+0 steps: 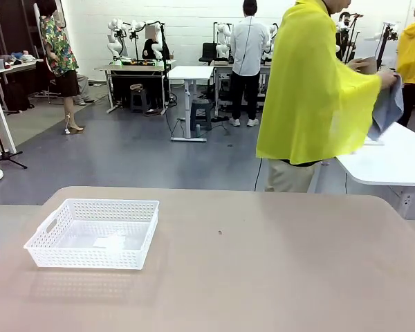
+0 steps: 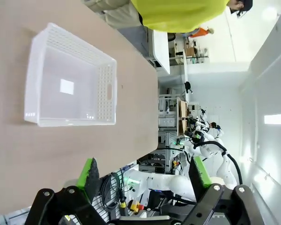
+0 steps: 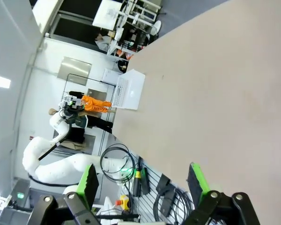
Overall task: Clean and organize the cups into the basket.
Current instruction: Pick up the Organizing basket and move it to the center of the table, then pick up the Reusable plastic cup from the right side of the table and place it inside the Organizing basket.
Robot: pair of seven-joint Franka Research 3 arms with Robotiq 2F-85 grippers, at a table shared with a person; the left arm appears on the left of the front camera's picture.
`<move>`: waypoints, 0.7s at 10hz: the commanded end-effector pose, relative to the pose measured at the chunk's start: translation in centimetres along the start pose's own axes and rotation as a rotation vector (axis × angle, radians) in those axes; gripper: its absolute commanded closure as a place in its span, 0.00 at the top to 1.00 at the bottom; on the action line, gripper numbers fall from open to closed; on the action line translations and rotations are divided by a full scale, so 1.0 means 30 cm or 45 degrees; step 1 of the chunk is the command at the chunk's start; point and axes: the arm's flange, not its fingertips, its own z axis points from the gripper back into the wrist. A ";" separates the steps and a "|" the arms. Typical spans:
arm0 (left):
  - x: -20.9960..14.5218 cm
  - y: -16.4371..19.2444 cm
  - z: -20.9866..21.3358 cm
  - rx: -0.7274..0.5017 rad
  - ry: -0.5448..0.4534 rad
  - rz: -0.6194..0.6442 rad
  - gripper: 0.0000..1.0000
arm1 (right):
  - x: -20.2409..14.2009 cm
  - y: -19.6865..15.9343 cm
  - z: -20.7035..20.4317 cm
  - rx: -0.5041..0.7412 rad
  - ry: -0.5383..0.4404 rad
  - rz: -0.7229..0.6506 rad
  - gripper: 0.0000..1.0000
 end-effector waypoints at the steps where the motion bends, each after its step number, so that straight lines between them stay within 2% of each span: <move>1: 0.001 0.051 0.093 0.049 0.019 0.010 1.00 | -0.062 0.019 0.105 -0.049 0.022 0.008 1.00; 4: -0.027 0.066 0.189 0.059 -0.059 0.008 1.00 | -0.161 0.020 0.241 -0.056 -0.018 -0.038 1.00; 5: -0.032 0.039 0.196 0.036 -0.075 -0.087 1.00 | -0.171 0.023 0.246 -0.056 -0.033 -0.002 1.00; 6: -0.026 0.074 0.164 0.058 -0.054 0.051 1.00 | -0.143 0.030 0.216 -0.067 -0.036 -0.056 1.00; 7: -0.026 0.074 0.164 0.058 -0.054 0.051 1.00 | -0.143 0.030 0.216 -0.067 -0.036 -0.056 1.00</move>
